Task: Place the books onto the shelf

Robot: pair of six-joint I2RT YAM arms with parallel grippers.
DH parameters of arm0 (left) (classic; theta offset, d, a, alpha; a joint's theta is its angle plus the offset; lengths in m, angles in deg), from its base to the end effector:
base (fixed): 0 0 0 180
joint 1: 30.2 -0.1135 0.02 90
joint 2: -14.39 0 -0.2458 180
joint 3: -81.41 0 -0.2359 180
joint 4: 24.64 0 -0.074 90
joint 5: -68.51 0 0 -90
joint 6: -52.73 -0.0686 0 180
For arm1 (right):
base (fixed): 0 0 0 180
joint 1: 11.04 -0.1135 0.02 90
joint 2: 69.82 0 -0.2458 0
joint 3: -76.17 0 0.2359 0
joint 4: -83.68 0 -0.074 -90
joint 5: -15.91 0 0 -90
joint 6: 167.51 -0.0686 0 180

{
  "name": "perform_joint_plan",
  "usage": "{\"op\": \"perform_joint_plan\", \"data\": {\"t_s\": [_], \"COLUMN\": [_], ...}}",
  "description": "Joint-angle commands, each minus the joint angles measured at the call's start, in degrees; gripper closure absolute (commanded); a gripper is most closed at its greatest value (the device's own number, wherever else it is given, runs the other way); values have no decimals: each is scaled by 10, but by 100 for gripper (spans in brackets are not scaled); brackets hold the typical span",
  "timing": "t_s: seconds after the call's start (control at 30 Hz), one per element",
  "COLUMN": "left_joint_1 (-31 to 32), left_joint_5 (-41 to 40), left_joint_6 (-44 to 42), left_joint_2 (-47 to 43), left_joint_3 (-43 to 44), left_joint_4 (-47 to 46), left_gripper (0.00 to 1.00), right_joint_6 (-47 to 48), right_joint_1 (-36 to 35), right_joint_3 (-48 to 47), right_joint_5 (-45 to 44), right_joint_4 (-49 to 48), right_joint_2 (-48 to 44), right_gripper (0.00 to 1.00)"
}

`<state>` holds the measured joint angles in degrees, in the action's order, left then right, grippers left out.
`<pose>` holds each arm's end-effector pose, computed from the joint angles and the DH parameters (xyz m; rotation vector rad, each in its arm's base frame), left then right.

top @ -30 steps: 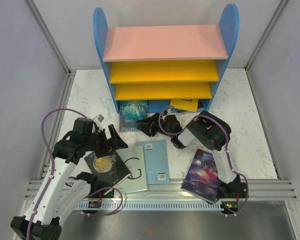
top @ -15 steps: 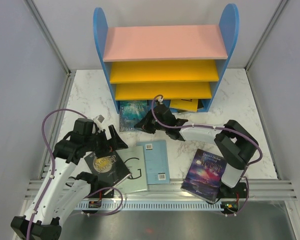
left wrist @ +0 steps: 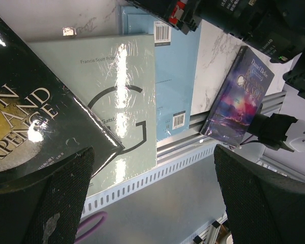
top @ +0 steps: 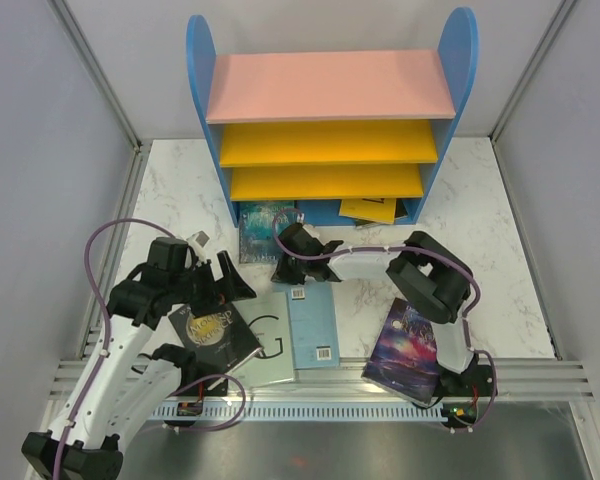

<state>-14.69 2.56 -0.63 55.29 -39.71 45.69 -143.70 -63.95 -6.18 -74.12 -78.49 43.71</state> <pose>0.1294 -0.0649 0.2391 -0.2902 2.5828 -0.8844 0.2494 0.3298 0.1091 0.3067 2.6325 0.8537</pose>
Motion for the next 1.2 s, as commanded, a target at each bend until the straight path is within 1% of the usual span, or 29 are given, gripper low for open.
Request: {"op": "perform_joint_plan", "data": {"t_s": [0.0, 0.3, 0.43, 0.6, 0.77, 0.93, 1.17], "left_joint_1": [1, 3, 8, 16, 25, 32, 34], "left_joint_5": [4, 3, 2, -3, -4, -2, -1], "left_joint_6": [-22, -26, -27, -30, -28, -26, -25], "left_joint_2": [-9, -40, -55, -68, -73, -74, -80], "left_joint_3": [8, -12, -22, -30, -41, -49, -53], "left_joint_4": [5, 41, 59, 75, 78, 75, 76], "left_gripper": [0, 1, 1, 1, 1, 1, 1], "right_joint_6": [-8, -57, -77, -89, -76, -65, -68], "right_joint_1": [2, 11, 23, 41, 55, 58, 60], "right_joint_3": [-31, -109, -144, -183, -231, -282, -306], "right_joint_5": [-33, -102, -140, -206, -218, -210, -214], "right_joint_4": [32, 50, 54, 92, 99, 102, 102], "right_joint_2": [32, 121, 133, 131, 140, 160, 167], "right_gripper": [100, 100, 100, 100, 100, 100, 100]}}
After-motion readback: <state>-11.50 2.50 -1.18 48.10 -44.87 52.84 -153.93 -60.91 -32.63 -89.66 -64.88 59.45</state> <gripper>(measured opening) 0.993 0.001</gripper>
